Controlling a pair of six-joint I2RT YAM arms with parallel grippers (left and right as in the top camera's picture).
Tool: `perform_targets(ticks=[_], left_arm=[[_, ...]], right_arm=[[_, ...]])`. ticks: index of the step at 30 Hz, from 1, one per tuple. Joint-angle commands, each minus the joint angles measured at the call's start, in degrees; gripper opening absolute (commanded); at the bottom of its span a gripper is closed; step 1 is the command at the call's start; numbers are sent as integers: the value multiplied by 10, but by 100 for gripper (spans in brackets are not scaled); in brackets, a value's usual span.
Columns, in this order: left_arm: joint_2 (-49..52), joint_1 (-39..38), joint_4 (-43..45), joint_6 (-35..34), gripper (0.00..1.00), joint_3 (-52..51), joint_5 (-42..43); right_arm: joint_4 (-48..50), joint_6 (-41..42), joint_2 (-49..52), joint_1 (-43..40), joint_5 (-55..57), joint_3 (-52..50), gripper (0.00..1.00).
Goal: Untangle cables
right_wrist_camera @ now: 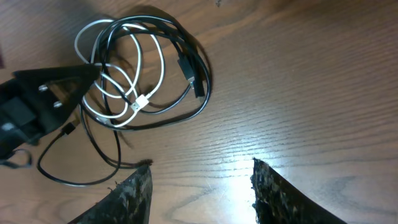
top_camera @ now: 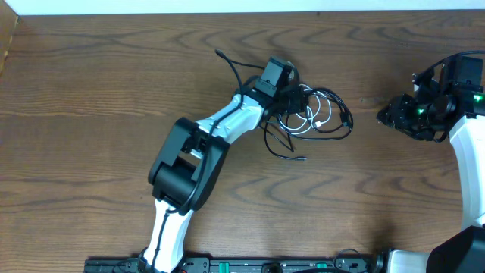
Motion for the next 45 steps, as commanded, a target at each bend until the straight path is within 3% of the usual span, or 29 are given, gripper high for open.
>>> perform_targets(ticks=[1,8,14,21,26,32,45], left_arm=[[22,-8,21,-42,52,7,-21],[30,-15,50,-54,51,7,-43],[29,-15,51,-54,8,7,-43],[-21,-7,-6,-3,8,7,-42],[-108,-7,-102,87,7,7,-42],[-203,-9,-209,137,7,7,-23],[-294,-8,-245,153,7,7,36]], right_arm=[[-1,-10,0,4,-1,-7,48],[0,-10,0,4,10,-12,48],[5,-10,0,5,10,-23,49],[29,-10,0,12,2,-45,54],[68,-10,0,37,-65,-48,58],[144,-3,1,104,-139,-48,60],[223,230,35,222,-55,-48,60]])
